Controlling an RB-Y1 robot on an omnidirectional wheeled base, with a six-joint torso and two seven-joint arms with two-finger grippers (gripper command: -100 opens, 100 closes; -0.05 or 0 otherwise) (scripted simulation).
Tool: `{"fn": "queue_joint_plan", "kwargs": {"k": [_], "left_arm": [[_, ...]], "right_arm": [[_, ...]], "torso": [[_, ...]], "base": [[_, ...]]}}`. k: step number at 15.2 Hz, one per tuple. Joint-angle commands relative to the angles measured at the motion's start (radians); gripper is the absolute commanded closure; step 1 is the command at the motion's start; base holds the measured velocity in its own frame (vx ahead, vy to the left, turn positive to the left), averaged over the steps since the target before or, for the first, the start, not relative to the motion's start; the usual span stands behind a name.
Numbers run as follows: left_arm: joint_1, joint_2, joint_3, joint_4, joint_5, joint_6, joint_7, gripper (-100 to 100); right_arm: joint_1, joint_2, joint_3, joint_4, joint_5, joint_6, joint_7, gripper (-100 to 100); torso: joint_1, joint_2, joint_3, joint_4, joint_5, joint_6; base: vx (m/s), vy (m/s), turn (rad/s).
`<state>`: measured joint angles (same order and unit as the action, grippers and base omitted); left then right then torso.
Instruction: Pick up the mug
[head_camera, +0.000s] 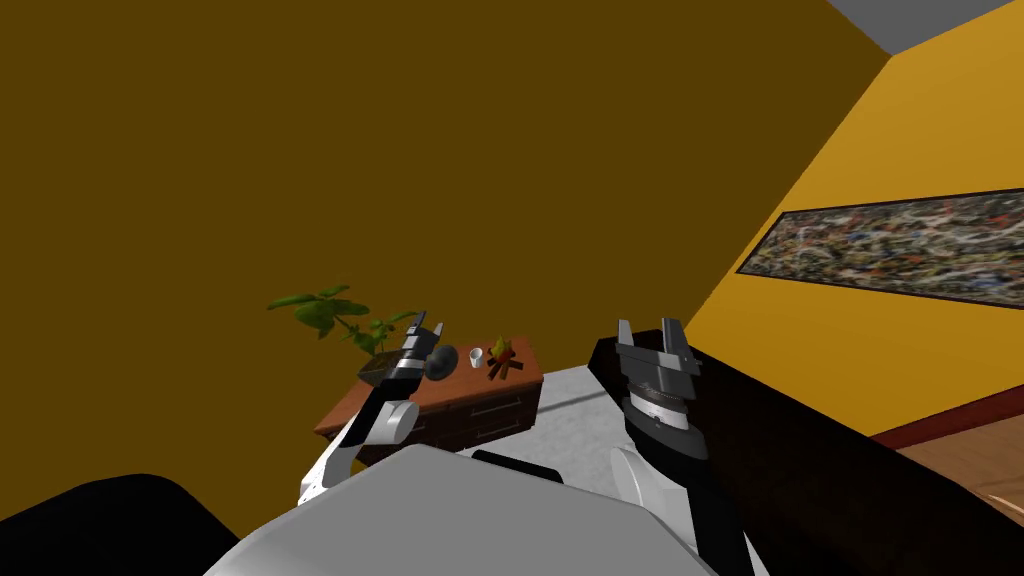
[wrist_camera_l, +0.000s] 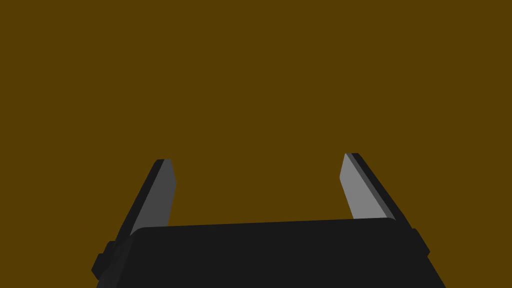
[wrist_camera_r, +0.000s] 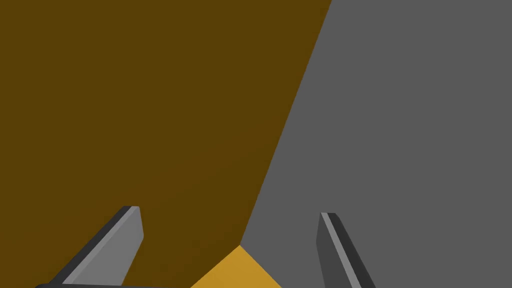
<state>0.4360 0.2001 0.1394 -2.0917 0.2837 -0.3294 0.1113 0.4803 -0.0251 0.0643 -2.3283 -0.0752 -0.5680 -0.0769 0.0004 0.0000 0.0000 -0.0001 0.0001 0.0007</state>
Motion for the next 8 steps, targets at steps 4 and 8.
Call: {"fn": "queue_joint_plan", "kwargs": {"k": [4,8], "left_arm": [[-0.020,0.030,0.012,0.098,0.034,0.051,0.008,-100],[-0.036,0.081,0.036,0.180,0.092,0.135,0.026,-100]], "right_arm": [[0.000,0.000,0.000,0.000,0.000,0.000,0.000,0],[0.000,0.000,0.000,0.000,0.000,0.000,0.000,0]], "torso": [[0.000,0.000,0.000,0.000,0.000,0.000],[0.000,0.000,0.000,0.000,0.000,-0.001]], "base": [[-0.001,0.001,-0.177],[-0.001,0.002,-0.238]]}}
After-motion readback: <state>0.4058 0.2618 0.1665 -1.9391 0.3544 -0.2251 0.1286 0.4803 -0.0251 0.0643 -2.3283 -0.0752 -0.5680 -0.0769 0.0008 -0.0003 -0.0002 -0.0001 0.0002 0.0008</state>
